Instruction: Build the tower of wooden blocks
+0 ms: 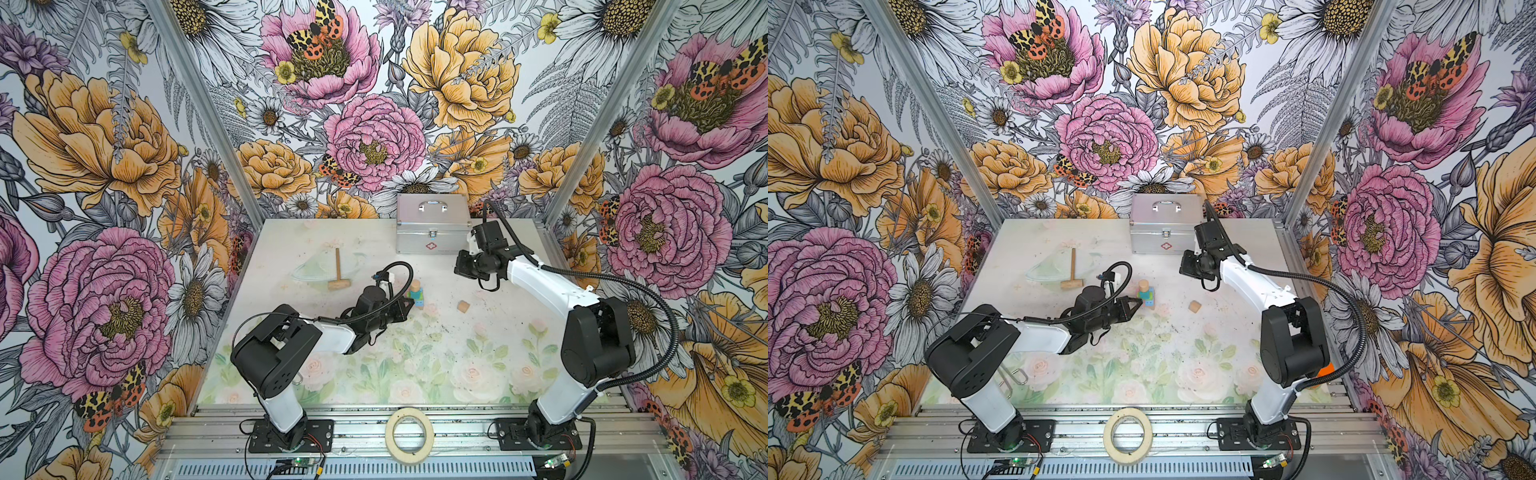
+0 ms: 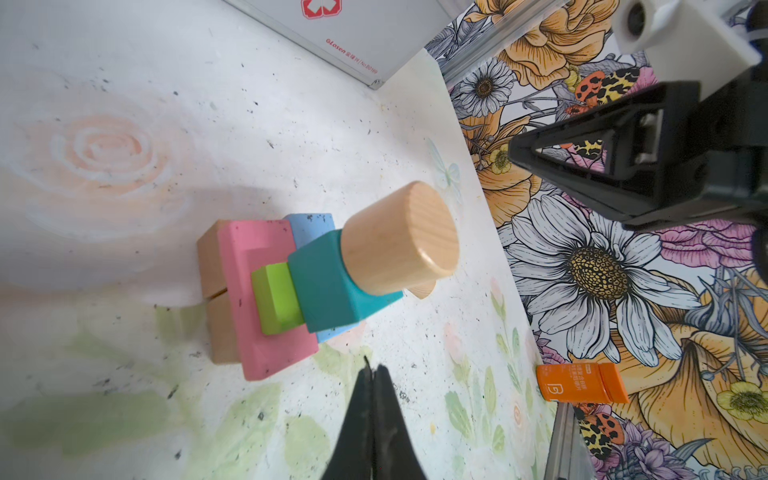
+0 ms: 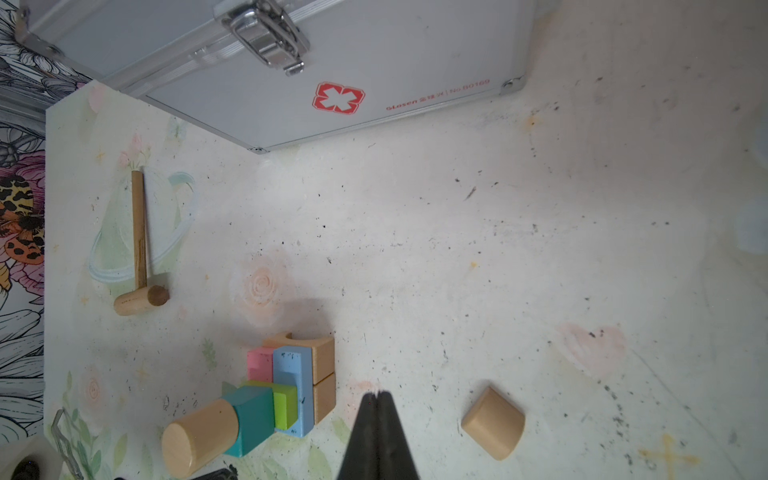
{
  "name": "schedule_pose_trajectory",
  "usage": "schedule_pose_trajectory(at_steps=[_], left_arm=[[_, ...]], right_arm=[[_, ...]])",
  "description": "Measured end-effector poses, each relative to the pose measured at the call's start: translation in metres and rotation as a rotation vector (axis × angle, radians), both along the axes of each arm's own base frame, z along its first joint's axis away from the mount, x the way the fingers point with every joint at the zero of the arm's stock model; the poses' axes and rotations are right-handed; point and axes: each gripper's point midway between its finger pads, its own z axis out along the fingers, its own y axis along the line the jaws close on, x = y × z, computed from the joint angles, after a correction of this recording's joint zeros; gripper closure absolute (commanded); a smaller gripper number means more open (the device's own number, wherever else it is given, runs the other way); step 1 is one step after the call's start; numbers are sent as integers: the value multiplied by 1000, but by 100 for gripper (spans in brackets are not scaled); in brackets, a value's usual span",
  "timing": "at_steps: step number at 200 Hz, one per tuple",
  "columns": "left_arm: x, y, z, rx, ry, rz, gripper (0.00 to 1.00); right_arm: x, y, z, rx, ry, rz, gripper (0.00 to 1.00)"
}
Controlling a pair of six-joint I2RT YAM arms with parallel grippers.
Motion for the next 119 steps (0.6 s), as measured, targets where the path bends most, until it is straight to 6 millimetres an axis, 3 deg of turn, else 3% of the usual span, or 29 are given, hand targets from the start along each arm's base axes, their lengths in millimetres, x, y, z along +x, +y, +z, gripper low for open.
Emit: schedule_pose_trajectory(at_steps=[119], left_arm=[[2, -1, -1, 12, 5, -2, 100]], right_arm=[[0, -3, -1, 0, 2, -6, 100]])
